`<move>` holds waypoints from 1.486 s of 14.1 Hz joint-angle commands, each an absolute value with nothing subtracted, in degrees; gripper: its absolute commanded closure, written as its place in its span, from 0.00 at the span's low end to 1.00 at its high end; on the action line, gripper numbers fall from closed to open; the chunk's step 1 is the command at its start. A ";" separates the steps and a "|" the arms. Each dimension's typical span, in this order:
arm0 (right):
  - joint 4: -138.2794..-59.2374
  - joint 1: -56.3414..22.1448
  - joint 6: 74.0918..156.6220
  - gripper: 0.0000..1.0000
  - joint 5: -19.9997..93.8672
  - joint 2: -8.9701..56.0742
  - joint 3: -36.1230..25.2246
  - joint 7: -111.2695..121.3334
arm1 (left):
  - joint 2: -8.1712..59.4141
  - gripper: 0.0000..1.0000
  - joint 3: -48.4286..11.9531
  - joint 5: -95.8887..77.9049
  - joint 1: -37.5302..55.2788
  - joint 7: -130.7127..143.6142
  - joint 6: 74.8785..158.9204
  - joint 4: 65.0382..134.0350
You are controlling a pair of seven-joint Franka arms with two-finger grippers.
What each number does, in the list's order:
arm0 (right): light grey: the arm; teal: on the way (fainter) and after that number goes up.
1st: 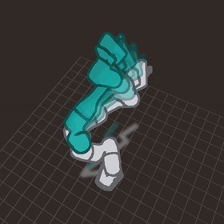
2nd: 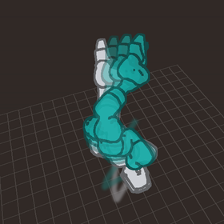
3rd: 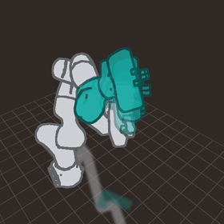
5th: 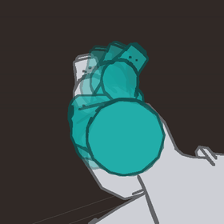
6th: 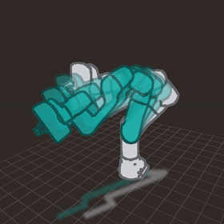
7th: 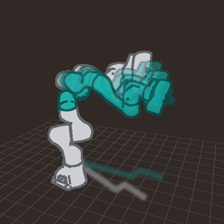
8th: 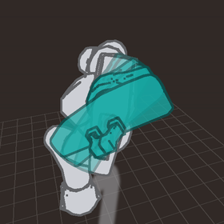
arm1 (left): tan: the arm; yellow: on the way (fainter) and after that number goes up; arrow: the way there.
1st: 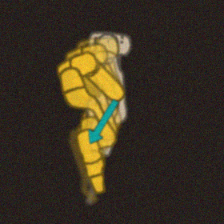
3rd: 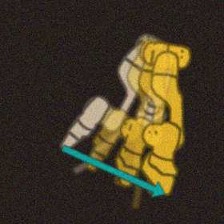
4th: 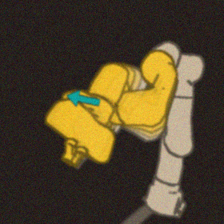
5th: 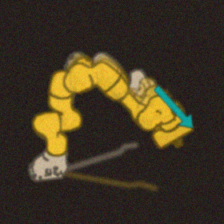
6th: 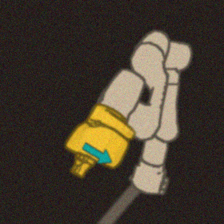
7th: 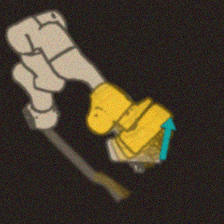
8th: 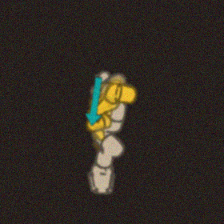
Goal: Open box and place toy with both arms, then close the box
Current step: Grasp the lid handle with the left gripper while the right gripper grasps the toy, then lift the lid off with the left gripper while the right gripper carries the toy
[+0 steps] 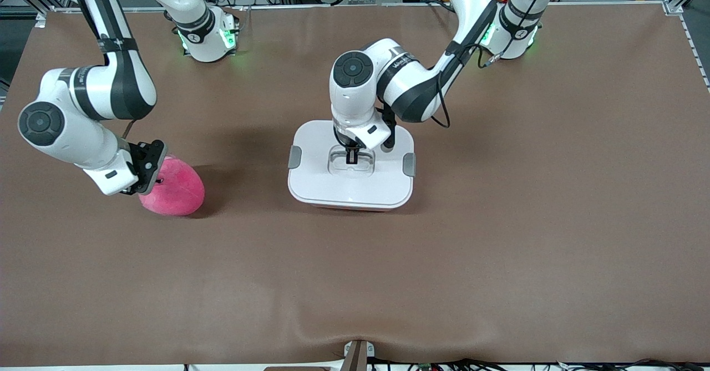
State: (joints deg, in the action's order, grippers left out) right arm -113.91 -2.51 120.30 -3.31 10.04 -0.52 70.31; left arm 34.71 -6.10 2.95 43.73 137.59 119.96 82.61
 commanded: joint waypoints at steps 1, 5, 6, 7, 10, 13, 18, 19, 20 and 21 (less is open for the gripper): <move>-109.96 -2.73 118.92 1.00 -1.85 10.90 0.00 64.10 | 33.84 0.83 -5.89 4.31 44.21 138.78 118.74 82.62; -105.65 -2.72 113.30 1.00 -0.53 11.16 0.09 51.18 | 33.84 0.92 -5.89 4.31 44.21 138.78 118.74 82.53; -105.38 -2.90 112.94 1.00 -0.44 11.16 0.09 48.98 | 33.84 0.92 -5.89 4.31 44.21 138.69 118.74 82.53; -105.29 -2.99 112.94 1.00 -0.18 11.16 0.09 47.39 | 33.84 0.93 -5.89 4.31 44.21 138.69 118.74 82.53; -105.29 -3.08 112.85 1.00 0.79 11.16 0.09 45.88 | 33.40 0.97 -5.98 5.00 44.21 138.25 118.74 82.53; -105.12 -3.16 112.76 1.00 0.79 11.16 0.18 45.97 | 33.31 1.00 -6.15 5.80 44.21 137.47 118.74 82.53; -103.19 -4.22 109.78 1.00 2.99 11.16 0.18 39.13 | 32.43 1.00 -6.15 5.80 44.21 136.50 118.74 82.62; -102.92 -4.48 109.60 1.00 2.99 11.16 0.18 38.50 | 32.17 1.00 -6.15 5.80 44.21 136.41 118.74 82.62; -102.83 -4.48 109.51 1.00 3.08 11.16 0.18 38.32 | 31.91 1.00 -6.15 5.80 44.12 136.32 118.65 82.62; -102.83 -4.48 109.51 1.00 3.16 11.16 0.18 38.15 | 31.73 1.00 -6.15 5.89 44.12 136.23 118.57 82.62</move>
State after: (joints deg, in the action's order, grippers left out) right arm -104.39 -4.31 110.85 2.21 10.71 0.20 39.60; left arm 33.51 -6.33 4.60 43.78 136.79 119.93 82.32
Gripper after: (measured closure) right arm 0.885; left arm 0.930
